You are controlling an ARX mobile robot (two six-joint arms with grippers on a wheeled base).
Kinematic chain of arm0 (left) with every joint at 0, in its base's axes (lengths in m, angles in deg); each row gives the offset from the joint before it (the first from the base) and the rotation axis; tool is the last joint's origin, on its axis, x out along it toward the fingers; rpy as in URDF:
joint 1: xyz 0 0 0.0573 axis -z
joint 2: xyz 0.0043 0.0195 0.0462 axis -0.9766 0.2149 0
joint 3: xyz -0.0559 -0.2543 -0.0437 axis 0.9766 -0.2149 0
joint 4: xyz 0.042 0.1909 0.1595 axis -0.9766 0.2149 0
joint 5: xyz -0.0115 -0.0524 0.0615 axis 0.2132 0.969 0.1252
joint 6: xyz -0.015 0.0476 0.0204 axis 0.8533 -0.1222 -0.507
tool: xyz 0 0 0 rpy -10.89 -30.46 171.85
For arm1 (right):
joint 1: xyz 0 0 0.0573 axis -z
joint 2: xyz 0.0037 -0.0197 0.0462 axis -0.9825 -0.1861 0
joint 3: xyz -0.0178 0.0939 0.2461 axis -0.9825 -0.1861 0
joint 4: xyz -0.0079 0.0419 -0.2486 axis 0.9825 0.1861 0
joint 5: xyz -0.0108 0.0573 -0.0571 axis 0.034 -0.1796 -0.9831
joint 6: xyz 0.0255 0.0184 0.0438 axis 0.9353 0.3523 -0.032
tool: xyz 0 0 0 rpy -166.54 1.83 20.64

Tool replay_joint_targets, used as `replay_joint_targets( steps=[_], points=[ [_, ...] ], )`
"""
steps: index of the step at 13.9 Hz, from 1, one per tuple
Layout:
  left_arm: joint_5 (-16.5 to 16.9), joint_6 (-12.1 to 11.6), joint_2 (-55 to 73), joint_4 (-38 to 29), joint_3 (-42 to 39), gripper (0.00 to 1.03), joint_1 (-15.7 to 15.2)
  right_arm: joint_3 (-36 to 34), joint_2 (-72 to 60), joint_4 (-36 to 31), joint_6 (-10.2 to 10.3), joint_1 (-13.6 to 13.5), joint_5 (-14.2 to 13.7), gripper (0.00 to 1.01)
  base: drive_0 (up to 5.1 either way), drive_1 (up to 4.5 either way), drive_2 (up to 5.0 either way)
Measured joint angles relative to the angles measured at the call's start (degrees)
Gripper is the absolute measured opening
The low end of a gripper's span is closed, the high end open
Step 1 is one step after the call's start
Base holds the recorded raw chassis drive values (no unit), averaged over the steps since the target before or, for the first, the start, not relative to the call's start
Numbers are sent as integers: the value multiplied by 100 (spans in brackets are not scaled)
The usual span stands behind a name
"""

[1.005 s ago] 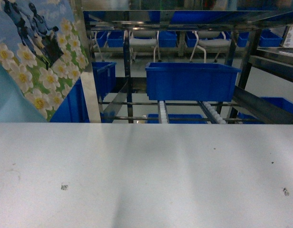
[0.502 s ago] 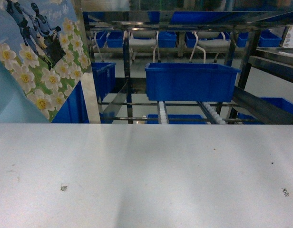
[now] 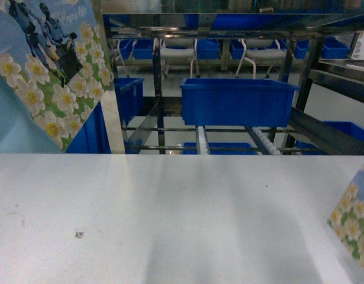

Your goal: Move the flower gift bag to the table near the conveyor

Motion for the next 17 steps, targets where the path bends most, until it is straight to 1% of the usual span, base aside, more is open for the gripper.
replay_joint_targets(
  steps=[4,6,9,13,15,16,17],
  points=[
    [-2,0,0,0,0,2,0,31,-466,4,39,0,50,3,0,0,0],
    [-2,0,0,0,0,2,0,83,-730,-17,72,39,96,3,0,0,0],
    [0,0,0,-2,0,2,0,127,-966,-26,81,103,90,3,0,0,0],
    [0,0,0,-2,0,2,0,164,-1196,-151,116,177,136,3,0,0,0],
    [-2,0,0,-2,0,2,0,111,-1340,-251,127,151,127,3,0,0,0],
    [-2,0,0,0,0,2,0,-409,-1755,-28,192,-81,-85,35,0,0,0],
    [0,0,-4,2,0,2,0,-678,-1276,-44,286,-42,-256,81,0,0,0]
  ],
)
